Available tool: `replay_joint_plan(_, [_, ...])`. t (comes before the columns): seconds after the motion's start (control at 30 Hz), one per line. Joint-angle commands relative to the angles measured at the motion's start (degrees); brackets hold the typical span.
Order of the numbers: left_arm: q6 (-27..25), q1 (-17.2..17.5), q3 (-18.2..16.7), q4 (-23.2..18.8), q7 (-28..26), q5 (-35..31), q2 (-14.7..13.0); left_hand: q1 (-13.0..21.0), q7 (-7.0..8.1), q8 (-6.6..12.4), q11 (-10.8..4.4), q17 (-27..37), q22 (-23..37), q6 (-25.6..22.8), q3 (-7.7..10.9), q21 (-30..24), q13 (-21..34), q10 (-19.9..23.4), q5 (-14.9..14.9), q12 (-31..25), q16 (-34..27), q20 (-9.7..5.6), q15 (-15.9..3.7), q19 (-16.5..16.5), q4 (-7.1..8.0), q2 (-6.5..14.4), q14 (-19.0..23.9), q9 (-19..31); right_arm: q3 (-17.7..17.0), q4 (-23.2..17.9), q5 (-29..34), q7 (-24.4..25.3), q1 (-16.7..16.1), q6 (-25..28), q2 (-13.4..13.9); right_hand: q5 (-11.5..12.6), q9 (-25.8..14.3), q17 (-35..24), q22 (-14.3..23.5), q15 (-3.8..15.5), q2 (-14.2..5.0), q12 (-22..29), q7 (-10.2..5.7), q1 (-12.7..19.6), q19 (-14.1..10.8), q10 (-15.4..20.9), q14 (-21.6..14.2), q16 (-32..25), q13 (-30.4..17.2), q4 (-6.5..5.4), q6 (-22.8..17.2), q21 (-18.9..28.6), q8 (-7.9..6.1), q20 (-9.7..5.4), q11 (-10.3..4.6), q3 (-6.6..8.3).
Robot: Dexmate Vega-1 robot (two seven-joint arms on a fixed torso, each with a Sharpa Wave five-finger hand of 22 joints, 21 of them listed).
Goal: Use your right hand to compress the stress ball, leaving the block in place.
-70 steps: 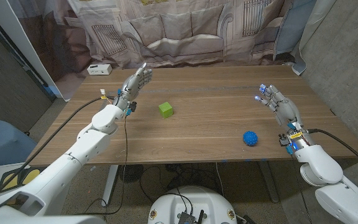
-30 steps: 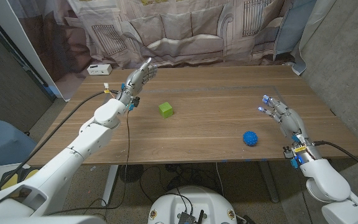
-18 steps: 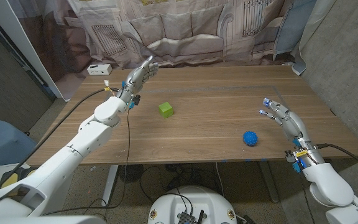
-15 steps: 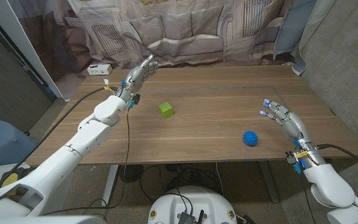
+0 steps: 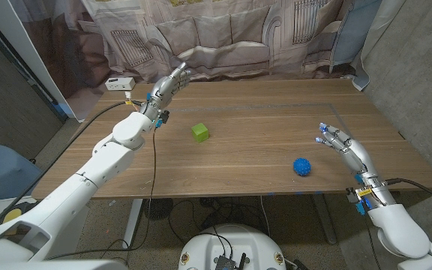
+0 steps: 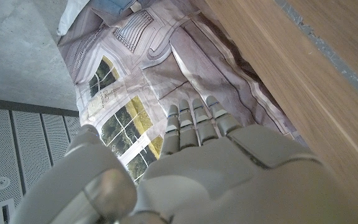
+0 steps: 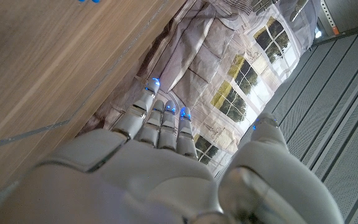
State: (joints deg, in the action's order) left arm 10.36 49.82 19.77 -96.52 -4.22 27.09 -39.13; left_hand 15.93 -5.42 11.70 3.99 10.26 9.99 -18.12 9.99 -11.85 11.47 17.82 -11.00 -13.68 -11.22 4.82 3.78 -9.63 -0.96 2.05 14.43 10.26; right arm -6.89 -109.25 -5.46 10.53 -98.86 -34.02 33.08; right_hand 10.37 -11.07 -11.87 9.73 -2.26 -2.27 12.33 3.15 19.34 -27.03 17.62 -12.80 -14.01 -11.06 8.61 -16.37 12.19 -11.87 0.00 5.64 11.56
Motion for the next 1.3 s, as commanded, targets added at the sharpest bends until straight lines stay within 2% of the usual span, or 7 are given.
replay_joint_plan(0.03, [1.26,0.21,-0.16,0.30,1.39,0.48,-0.12,0.36,0.12,-0.20,0.14,0.14,0.28,-0.46,-0.03,0.04,0.19,0.07,-0.01,0.05,0.05,0.08,0.06,-0.23,-0.36,0.26,0.31,0.23,-2.46,-3.72,5.43,0.95,-3.30,4.23,-0.75,0.29,-0.27,-0.10,0.12,0.09,-0.04,0.32,-0.30,0.98,-0.43,0.37,-0.30,0.06,-0.33,0.27,0.83,0.00,0.23,0.13,-0.13,0.40])
replay_joint_plan(0.33, [2.81,0.71,-0.69,1.18,1.68,0.87,0.07,0.42,0.09,-0.27,0.05,0.14,0.28,-0.44,0.02,0.08,0.19,0.10,0.01,0.11,0.08,0.08,0.04,-0.23,-0.44,0.36,0.32,0.23,-4.05,-8.71,15.10,4.15,-5.99,10.61,-2.02,0.31,-0.26,-0.06,0.14,0.42,-0.09,-0.38,-0.96,1.92,1.87,-0.89,1.94,1.21,-0.36,0.39,0.75,-1.11,0.16,0.31,-0.46,0.64])
replay_joint_plan(0.47, [3.48,1.07,-0.73,1.48,1.92,1.19,0.32,0.45,0.13,-0.26,0.06,0.14,0.28,-0.52,0.03,0.11,0.19,0.10,0.02,0.14,0.08,0.10,0.07,-0.22,-0.48,0.39,0.35,0.23,-4.30,-9.88,17.98,5.13,-6.56,12.31,-2.43,0.31,-0.23,0.00,0.16,0.89,0.20,-0.84,-2.05,2.21,3.35,-1.88,3.15,1.81,-0.30,0.35,0.82,-1.57,0.24,0.10,-2.10,0.58])
replay_joint_plan(0.63, [3.28,1.34,-0.78,1.05,1.83,1.03,0.04,0.48,0.02,-0.28,0.11,0.14,0.28,-0.56,0.05,0.13,0.19,0.13,0.04,0.17,0.10,0.10,0.12,-0.23,-0.53,0.42,0.35,0.23,-4.30,-11.63,21.42,6.02,-7.24,15.85,-2.92,0.31,-0.21,0.01,0.17,1.02,0.28,-1.05,-2.33,2.35,5.05,-2.43,3.57,2.00,-0.26,0.26,0.97,-2.01,0.32,-0.26,-1.52,0.55])
replay_joint_plan(0.77, [3.65,1.90,-1.25,0.92,1.33,1.09,-0.02,0.50,0.05,-0.27,0.27,0.14,0.28,-0.65,0.06,0.16,0.20,0.08,0.05,0.22,0.11,0.06,0.10,-0.20,-0.57,0.45,0.36,0.23,-3.89,-12.62,22.83,6.22,-7.35,18.37,-2.88,0.24,-0.04,0.17,0.19,1.27,0.98,-1.15,-2.64,3.51,11.93,-2.86,6.35,2.99,-0.08,0.50,1.07,-2.79,0.42,-0.15,-2.03,0.65])
replay_joint_plan(0.9, [3.99,2.22,-1.54,1.37,1.35,1.61,0.16,0.52,0.16,-0.29,0.09,0.14,0.28,-0.67,0.08,0.20,0.20,0.17,0.06,0.21,0.13,0.14,0.09,-0.15,-0.60,0.48,0.34,0.24,-3.40,-12.94,24.07,6.69,-7.23,19.33,-2.47,0.69,0.05,0.29,0.20,1.52,2.20,-1.10,-2.76,4.03,17.62,-2.79,8.03,3.21,0.03,0.47,-0.24,-2.67,0.07,-2.11,-2.13,0.40])
replay_joint_plan(1.3, [5.32,2.54,-1.55,2.08,1.25,1.38,0.70,0.55,0.03,-0.20,0.22,0.14,0.28,-1.11,0.11,0.25,0.20,0.13,0.08,0.31,0.15,0.17,0.10,-0.12,-0.68,0.57,0.38,0.24,-2.80,-15.62,33.11,10.01,-7.96,25.79,-1.42,1.06,0.08,0.44,0.14,1.83,2.54,-1.52,-3.13,5.25,16.85,-4.35,8.71,3.03,0.05,0.71,1.45,-1.52,0.79,-2.32,-2.88,0.73])
